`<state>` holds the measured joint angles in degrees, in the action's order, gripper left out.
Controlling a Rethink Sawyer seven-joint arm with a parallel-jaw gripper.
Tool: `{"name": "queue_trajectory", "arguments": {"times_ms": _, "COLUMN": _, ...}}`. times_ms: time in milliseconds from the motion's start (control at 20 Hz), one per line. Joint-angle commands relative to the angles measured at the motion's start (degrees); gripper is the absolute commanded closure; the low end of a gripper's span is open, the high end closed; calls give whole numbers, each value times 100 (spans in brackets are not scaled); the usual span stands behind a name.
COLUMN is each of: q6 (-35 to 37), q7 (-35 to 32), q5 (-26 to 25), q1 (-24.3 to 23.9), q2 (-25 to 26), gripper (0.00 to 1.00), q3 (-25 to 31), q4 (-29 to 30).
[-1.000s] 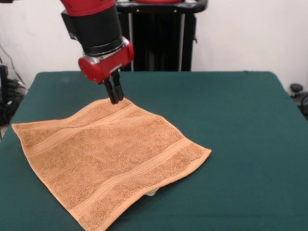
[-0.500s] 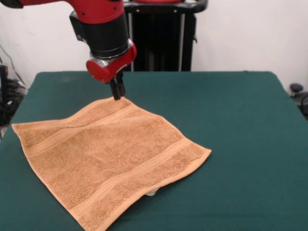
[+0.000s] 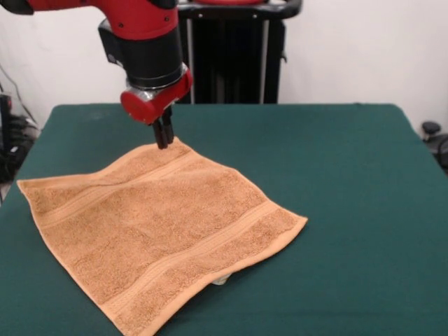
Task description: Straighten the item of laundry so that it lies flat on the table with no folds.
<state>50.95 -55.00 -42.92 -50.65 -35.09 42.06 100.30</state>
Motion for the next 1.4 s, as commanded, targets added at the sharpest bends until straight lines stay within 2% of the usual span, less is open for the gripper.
{"name": "queue_trajectory", "arguments": {"times_ms": 50, "q6": 190, "q7": 1015, "q5": -355, "q1": 231, "q2": 237, "gripper": 100, "q3": 21, "q4": -63}}
{"name": "queue_trajectory", "arguments": {"times_ms": 900, "q6": 219, "q7": 1022, "q5": -550, "q1": 249, "q2": 739, "gripper": 100, "q3": 6, "q4": -236}}
{"name": "queue_trajectory", "arguments": {"times_ms": 1400, "q6": 347, "q7": 1166, "q5": -1146, "q1": 382, "q2": 782, "gripper": 100, "q3": -254, "q4": -492}}
